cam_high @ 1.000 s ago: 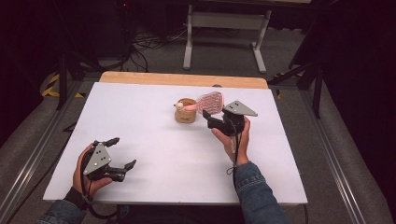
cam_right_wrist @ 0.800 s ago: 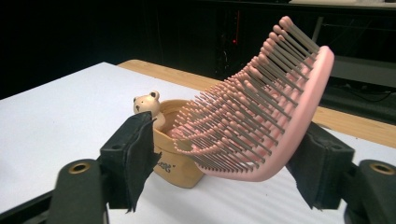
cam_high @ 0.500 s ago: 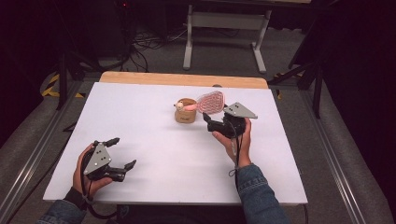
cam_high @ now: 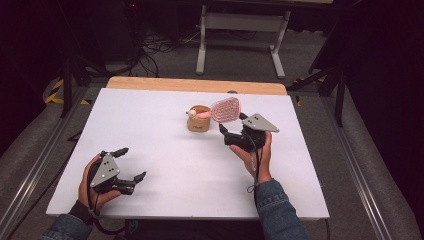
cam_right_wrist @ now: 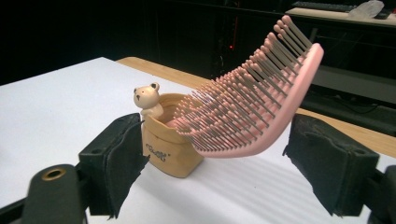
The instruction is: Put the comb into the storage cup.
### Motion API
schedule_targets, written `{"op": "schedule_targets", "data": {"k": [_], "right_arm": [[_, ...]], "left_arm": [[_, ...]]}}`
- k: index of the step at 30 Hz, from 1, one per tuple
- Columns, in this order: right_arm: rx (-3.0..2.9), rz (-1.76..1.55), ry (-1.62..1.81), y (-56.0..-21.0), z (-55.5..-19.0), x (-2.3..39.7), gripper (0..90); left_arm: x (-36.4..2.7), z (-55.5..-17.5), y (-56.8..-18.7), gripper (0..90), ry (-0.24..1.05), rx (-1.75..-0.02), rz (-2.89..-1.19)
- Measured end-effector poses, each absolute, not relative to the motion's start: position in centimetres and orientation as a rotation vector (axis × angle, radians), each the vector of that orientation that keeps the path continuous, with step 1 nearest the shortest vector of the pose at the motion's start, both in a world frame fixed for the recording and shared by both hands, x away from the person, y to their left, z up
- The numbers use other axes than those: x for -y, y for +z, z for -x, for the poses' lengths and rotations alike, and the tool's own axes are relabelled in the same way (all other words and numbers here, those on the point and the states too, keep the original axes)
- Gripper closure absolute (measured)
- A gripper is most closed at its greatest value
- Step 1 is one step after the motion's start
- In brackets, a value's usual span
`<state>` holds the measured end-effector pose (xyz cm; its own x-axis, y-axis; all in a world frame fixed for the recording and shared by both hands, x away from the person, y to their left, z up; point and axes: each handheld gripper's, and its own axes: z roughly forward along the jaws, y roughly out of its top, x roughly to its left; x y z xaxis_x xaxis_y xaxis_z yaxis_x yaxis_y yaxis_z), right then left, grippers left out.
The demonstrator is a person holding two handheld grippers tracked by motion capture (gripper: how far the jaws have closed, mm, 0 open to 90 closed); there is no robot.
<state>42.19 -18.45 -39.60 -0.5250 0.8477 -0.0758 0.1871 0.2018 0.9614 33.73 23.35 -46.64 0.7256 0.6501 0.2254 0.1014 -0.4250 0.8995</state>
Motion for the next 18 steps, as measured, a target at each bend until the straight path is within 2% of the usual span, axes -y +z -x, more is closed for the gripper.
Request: {"op": "schedule_targets", "data": {"k": [18], "right_arm": [[-1.813,-0.889,1.368,-38.7,-40.9,18.7,15.7]], "left_arm": [[-23.3,-33.6,-46.6,6.6,0.705,-0.568,-1.939]]}}
